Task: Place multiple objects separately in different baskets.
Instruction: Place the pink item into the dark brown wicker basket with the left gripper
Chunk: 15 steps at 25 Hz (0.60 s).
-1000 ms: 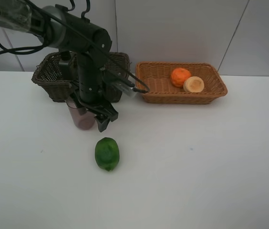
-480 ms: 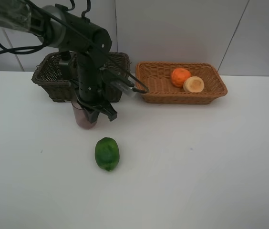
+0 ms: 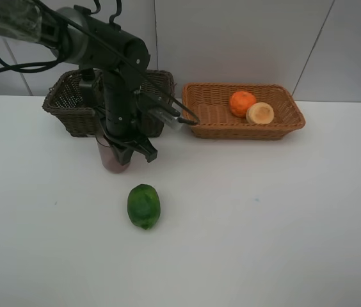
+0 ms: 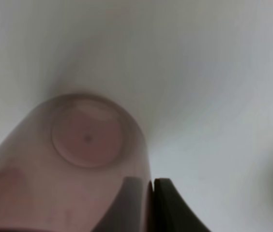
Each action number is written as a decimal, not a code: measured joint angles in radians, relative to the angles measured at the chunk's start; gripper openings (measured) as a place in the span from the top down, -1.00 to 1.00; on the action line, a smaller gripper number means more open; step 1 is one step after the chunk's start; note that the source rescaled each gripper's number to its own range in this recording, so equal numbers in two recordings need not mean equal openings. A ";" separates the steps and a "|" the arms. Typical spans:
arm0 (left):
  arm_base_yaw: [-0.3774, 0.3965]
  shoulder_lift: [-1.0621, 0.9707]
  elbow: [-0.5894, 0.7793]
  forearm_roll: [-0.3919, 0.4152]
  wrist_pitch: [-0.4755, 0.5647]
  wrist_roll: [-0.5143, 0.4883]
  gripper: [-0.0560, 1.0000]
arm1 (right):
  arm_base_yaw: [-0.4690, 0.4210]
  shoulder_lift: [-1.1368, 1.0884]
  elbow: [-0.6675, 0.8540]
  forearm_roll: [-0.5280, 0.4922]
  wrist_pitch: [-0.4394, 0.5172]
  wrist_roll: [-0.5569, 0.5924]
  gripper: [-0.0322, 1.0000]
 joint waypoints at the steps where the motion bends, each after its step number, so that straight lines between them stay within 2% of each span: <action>1: 0.000 0.000 0.000 -0.001 0.000 0.000 0.89 | 0.000 0.000 0.000 0.000 0.000 0.000 -0.43; 15: 0.000 -0.029 0.000 -0.007 0.000 -0.045 0.89 | 0.000 0.000 0.000 0.000 0.000 0.000 -0.43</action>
